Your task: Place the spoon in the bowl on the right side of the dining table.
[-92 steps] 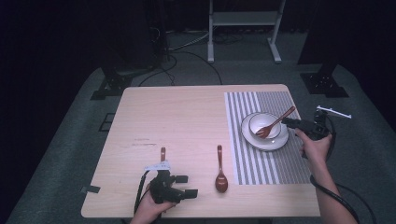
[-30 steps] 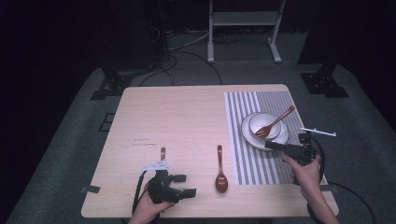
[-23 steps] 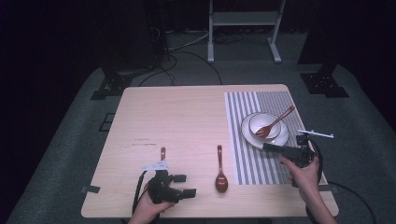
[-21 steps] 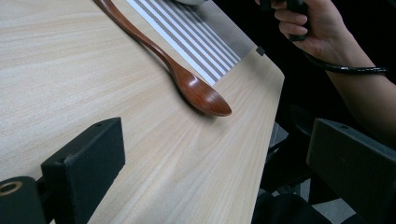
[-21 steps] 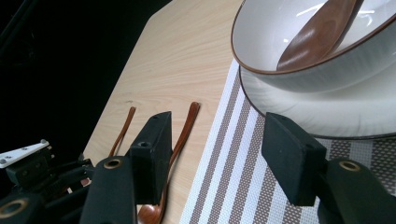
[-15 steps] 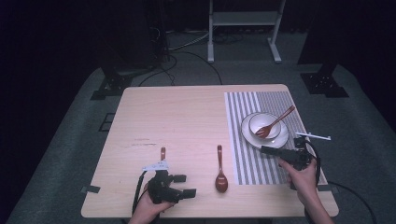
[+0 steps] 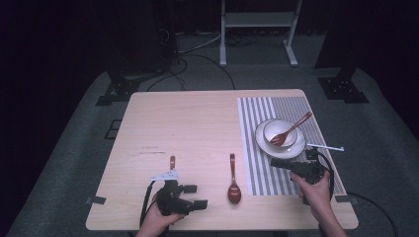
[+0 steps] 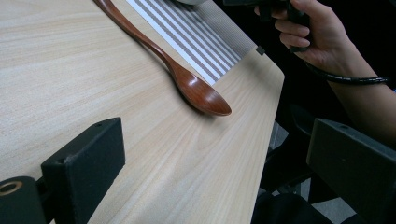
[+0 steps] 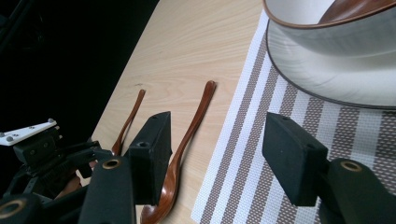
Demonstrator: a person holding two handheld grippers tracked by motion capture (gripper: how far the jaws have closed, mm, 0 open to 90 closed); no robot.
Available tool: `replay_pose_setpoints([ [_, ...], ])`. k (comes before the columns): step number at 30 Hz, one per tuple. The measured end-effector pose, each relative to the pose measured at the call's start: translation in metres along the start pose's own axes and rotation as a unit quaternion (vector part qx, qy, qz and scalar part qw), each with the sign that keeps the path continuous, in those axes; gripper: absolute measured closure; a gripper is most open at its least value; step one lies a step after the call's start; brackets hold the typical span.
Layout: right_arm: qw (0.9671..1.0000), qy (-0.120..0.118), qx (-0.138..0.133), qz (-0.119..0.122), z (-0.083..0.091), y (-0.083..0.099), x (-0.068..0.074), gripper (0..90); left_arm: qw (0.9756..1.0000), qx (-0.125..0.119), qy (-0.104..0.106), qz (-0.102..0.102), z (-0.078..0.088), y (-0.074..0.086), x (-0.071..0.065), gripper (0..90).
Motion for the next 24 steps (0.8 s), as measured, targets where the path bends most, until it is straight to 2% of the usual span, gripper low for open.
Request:
replay_pose_setpoints([
  [24,0.9997,-0.007,0.021,0.009,-0.018,0.019,0.008,40.6,1.0000,0.001,-0.001,-0.002,0.001,0.000,-0.001,3.1],
])
Point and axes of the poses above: each handheld gripper's, and its own axes: z roughly backward along the jaws, y roughly out of its underside, x roughly to its left, the point moved 10 cm from there along -z, roughly forward along the jaws, and after that the axes turned 13 degrees about x, right-handed, at the moved point
